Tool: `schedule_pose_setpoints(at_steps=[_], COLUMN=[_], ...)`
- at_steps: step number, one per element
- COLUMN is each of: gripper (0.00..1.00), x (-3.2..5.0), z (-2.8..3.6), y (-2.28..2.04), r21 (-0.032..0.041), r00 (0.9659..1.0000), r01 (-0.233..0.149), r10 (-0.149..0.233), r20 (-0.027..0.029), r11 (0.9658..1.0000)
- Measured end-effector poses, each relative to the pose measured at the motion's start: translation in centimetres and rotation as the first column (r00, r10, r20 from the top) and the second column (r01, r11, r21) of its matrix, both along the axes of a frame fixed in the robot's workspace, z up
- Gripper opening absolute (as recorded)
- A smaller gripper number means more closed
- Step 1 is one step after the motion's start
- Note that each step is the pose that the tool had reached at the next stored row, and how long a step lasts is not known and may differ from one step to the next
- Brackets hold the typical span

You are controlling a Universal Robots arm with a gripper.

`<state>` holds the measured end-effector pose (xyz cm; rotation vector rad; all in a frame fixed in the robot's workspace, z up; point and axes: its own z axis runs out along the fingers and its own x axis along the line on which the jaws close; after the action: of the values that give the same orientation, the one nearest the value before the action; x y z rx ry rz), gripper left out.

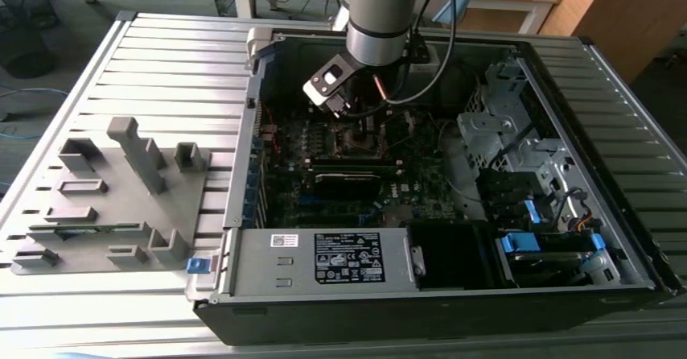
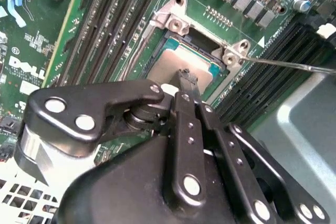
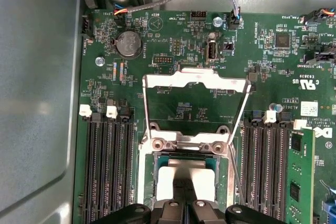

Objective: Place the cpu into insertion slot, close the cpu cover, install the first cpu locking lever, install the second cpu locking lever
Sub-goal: 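Place the cpu into insertion slot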

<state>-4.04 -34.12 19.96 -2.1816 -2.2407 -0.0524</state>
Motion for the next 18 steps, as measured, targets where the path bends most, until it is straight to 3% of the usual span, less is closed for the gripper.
schedule_pose_setpoints(at_steps=[6, 14, 18], gripper=[0.10, 0.10, 0.10], x=[0.00, 0.00, 0.00], z=[0.44, 1.85, 1.90], y=[0.00, 0.00, 0.01], r21=[0.0002, 0.0001, 0.0005], r00=[1.0000, 1.0000, 1.0000], r01=[0.000, 0.000, 0.000], r10=[0.000, 0.000, 0.000], r20=[0.0001, 0.0000, 0.0003], r11=[1.0000, 1.0000, 1.0000])
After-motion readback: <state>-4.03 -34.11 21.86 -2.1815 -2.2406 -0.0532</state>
